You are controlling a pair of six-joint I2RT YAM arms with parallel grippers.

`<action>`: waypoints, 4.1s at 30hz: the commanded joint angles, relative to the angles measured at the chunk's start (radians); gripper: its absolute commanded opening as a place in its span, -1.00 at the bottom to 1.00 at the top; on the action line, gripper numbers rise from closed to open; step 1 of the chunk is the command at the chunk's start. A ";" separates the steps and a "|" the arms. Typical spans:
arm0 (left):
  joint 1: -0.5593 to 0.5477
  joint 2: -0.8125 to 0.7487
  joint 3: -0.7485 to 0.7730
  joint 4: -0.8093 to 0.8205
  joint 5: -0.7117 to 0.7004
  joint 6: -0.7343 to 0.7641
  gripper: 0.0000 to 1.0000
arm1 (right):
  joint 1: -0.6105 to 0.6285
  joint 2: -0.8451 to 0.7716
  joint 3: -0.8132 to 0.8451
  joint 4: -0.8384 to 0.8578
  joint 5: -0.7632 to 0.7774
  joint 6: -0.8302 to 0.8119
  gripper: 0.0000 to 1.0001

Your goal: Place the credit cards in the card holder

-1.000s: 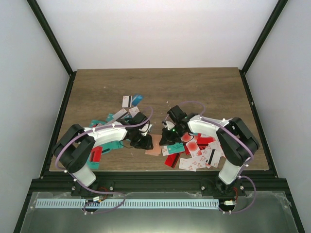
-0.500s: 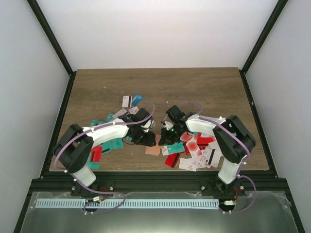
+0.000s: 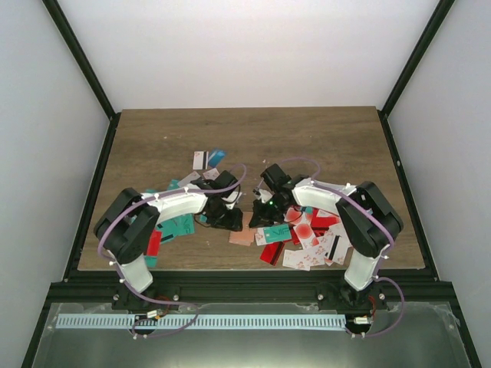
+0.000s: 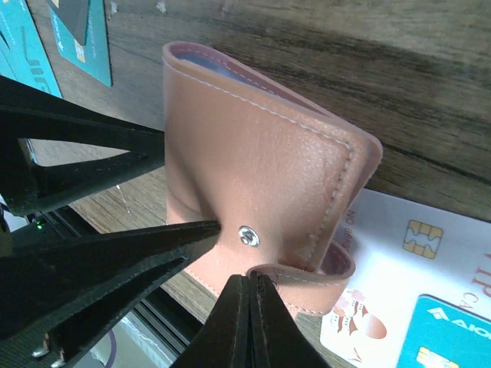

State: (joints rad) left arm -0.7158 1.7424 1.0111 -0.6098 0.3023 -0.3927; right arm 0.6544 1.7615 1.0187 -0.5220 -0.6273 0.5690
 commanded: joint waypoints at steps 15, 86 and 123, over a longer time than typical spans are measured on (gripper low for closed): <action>-0.001 0.009 -0.036 0.044 0.048 0.014 -0.13 | 0.010 0.069 0.098 -0.021 -0.015 0.008 -0.99; -0.011 -0.013 -0.086 0.082 0.037 -0.008 -0.30 | 0.031 0.137 0.204 -0.114 0.157 0.140 -0.99; -0.011 0.004 -0.072 0.092 0.023 -0.034 -0.31 | 0.053 0.148 0.115 -0.054 0.050 0.115 -0.99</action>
State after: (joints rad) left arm -0.7074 1.7145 0.9493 -0.5217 0.3412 -0.4198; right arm 0.6781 1.8679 1.1526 -0.5758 -0.5758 0.6994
